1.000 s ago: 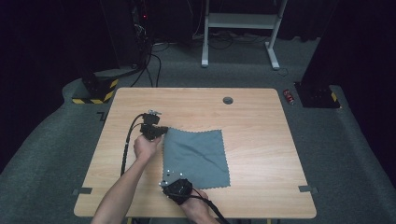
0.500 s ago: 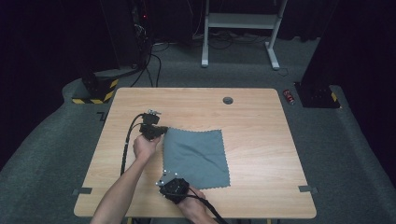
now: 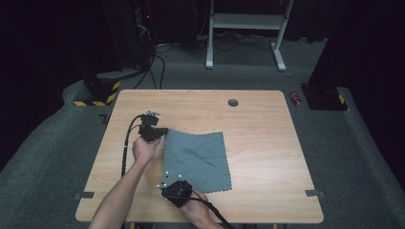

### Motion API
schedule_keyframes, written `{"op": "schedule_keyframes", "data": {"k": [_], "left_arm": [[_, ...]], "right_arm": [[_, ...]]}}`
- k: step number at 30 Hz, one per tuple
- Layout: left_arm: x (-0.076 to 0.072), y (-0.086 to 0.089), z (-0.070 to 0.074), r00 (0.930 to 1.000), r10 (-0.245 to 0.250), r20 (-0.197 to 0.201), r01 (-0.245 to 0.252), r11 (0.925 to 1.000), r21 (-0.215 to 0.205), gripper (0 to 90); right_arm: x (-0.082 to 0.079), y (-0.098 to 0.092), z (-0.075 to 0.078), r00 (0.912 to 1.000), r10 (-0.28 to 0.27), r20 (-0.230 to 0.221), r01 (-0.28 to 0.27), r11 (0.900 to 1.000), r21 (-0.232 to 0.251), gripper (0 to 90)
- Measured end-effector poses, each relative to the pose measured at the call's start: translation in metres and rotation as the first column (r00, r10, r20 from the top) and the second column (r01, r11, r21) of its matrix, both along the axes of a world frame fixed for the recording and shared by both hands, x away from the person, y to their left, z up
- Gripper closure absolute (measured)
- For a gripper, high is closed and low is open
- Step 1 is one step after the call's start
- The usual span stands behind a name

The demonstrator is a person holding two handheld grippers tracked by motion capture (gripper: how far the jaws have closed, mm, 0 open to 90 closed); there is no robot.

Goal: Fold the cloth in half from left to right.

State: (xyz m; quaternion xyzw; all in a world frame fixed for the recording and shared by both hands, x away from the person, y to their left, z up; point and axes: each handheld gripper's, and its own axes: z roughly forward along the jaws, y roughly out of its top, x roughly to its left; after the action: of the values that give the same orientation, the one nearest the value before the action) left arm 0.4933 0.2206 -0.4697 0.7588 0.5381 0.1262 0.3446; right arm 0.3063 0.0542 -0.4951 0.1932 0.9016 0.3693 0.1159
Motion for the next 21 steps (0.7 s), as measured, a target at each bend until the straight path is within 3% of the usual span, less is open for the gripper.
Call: {"op": "schedule_keyframes", "data": {"k": [3, 6, 10, 14, 17, 20, 21], "left_arm": [[-0.002, 0.005, 0.004, 1.0, 0.003, 0.004, -0.003, 1.0, 0.004, 89.9], [-0.006, 0.016, 0.015, 0.9999, 0.007, 0.013, -0.007, 0.9999, 0.012, 89.9], [-0.007, 0.015, 0.03, 0.9993, -0.01, 0.037, 0.01, 0.9999, 0.007, 89.9], [-0.002, -0.003, 0.029, 0.9986, -0.042, 0.031, 0.041, 0.9987, 0.03, 89.9], [0.002, -0.017, 0.024, 0.9982, -0.055, 0.023, 0.055, 0.9981, 0.03, 89.9], [0.009, -0.044, 0.013, 0.9961, -0.088, 0.005, 0.088, 0.9959, 0.02, 89.9], [0.009, -0.044, 0.013, 0.9961, -0.088, 0.005, 0.088, 0.9959, 0.02, 89.9]], "right_arm": [[-0.001, 0.004, 0.005, 0.9998, 0.016, 0.009, -0.016, 1.0, 0.009, 90.0], [-0.003, 0.009, 0.019, 0.9995, 0.031, 0.004, -0.032, 0.997, 0.066, 90.0], [-0.005, 0.001, 0.031, 0.9995, 0.024, 0.021, -0.027, 0.991, 0.129, 90.0], [-0.006, -0.019, 0.031, 0.9996, -0.016, 0.022, 0.012, 0.988, 0.151, 90.0], [-0.006, -0.032, 0.029, 0.9988, -0.043, 0.024, 0.039, 0.987, 0.153, 90.0], [-0.008, -0.059, 0.025, 0.9943, -0.105, 0.017, 0.101, 0.982, 0.161, 90.0], [-0.008, -0.059, 0.025, 0.9943, -0.105, 0.017, 0.101, 0.982, 0.161, 90.0]]}}
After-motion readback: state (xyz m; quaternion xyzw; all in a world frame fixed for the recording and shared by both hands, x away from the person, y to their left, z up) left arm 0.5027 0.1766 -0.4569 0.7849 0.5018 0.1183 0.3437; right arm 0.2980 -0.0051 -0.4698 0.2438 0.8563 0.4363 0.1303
